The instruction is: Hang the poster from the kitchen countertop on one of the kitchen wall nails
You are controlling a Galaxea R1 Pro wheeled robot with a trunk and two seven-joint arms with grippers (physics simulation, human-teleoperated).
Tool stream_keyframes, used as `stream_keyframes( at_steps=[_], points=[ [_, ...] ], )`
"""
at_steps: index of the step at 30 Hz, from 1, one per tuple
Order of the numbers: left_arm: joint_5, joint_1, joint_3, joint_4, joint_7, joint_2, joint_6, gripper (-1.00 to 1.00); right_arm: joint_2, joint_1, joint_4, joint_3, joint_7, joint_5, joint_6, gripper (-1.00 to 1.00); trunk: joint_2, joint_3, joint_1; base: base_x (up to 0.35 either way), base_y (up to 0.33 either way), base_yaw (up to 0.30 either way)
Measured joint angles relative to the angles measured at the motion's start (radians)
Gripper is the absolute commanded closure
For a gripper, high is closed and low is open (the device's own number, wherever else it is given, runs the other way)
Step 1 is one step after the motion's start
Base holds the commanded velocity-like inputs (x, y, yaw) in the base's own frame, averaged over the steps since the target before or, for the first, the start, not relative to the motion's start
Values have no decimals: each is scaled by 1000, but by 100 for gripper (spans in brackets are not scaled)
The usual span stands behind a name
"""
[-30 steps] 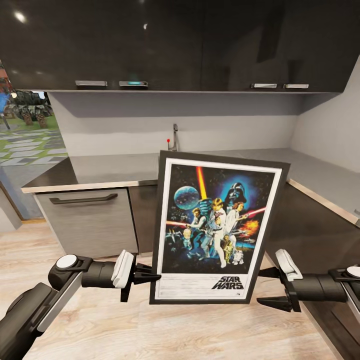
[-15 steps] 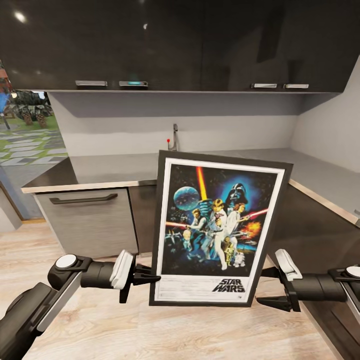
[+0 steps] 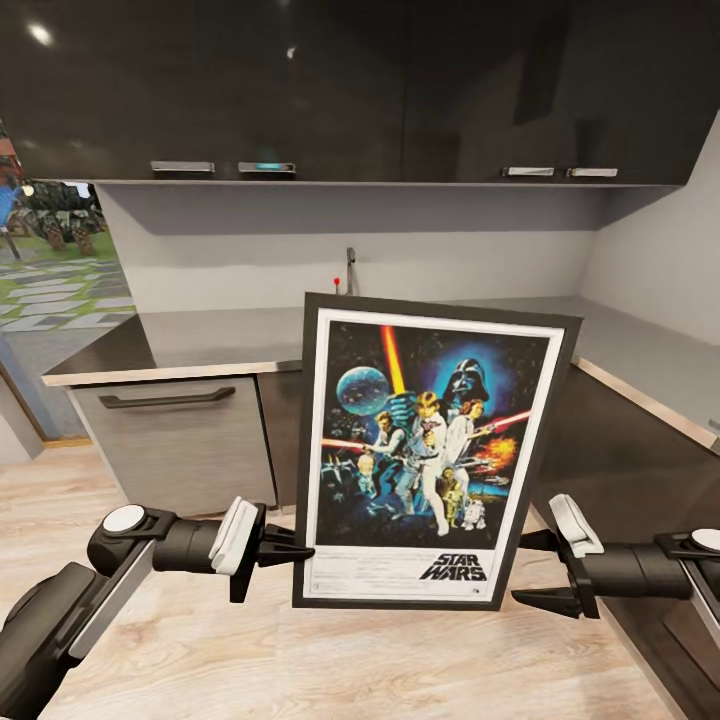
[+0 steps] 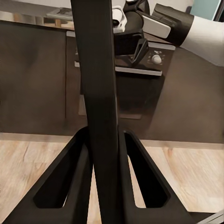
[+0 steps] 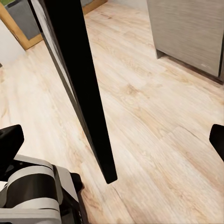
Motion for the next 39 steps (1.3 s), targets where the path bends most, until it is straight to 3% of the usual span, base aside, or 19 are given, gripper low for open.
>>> stream_keyframes(
  at_steps=[35,36,39],
  points=[
    [0,0,0,0,0,0,2,100,30,-20,0,3,-1,0,0,-100,0,0,0,0,0,0],
    [0,0,0,0,-1,0,2,100,30,-20,0,3,-1,0,0,100,0,0,0,0,0,0],
    [0,0,0,0,-1,0,2,100,31,-20,0,3,-2,0,0,100,0,0,0,0,0,0]
  ],
)
